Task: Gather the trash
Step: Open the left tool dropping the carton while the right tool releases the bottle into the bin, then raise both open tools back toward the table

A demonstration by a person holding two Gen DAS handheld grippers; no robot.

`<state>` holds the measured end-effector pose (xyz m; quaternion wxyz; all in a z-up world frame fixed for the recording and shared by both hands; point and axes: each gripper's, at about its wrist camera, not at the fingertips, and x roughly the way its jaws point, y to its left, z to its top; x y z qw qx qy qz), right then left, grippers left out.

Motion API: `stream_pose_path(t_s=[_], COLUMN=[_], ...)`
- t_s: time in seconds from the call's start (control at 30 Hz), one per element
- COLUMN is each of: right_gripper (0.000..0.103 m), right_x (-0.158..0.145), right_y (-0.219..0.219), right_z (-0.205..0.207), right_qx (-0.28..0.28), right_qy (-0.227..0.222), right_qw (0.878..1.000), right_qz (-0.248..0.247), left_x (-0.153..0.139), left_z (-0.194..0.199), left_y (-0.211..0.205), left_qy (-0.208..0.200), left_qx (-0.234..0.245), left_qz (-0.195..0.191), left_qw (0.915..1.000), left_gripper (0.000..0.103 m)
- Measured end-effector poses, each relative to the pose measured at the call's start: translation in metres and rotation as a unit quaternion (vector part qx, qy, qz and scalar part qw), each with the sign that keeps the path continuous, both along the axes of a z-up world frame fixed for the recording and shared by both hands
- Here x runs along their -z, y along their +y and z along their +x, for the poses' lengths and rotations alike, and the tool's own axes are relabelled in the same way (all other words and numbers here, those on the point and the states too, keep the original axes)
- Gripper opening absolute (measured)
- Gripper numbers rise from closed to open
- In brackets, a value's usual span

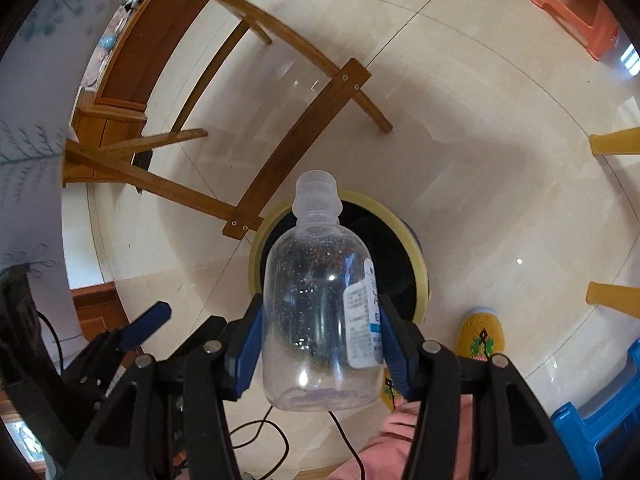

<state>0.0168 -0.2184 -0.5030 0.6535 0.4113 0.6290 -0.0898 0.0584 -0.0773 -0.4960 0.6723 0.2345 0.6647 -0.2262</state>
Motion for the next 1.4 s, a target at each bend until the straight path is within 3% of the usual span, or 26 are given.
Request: stream_pose_path(t_s=[0.23, 0.4, 0.73, 1.07, 1.4], right_gripper=[0.06, 0.081, 0.081, 0.081, 0.081], right_x=[0.025, 0.015, -0.021, -0.117, -0.275], right_y=[0.011, 0.01, -0.002, -0.006, -0.016], right_z=[-0.001, -0.003, -0.011, -0.025, -0.023], right_qx=[-0.018, -0.011, -0.005, -0.021, -0.039], right_qy=[0.017, -0.023, -0.048, -0.068, -0.138], right_qw=[0.999, 1.0, 0.999, 0.997, 0.989], right_qz=[0.026, 0.016, -0.01, -0.028, -0.04], left_x=[0.005, -0.009, -0.051, -0.148, -0.295], left_z=[-0.006, -0.011, -0.012, -0.027, -0.019], left_y=[0.004, 0.007, 0.014, 0.015, 0.029], left_qy=[-0.021, -0.049, -0.056, -0.066, -0.077], left_qx=[0.016, 0.022, -0.024, -0.043, -0.085], left_qz=[0.03, 0.025, -0.024, -0.06, -0.117], left_qw=[0.9992, 0.9982, 0.9979, 0.9951, 0.9865], left_gripper=[0.077, 0.089, 0.089, 0.089, 0.089])
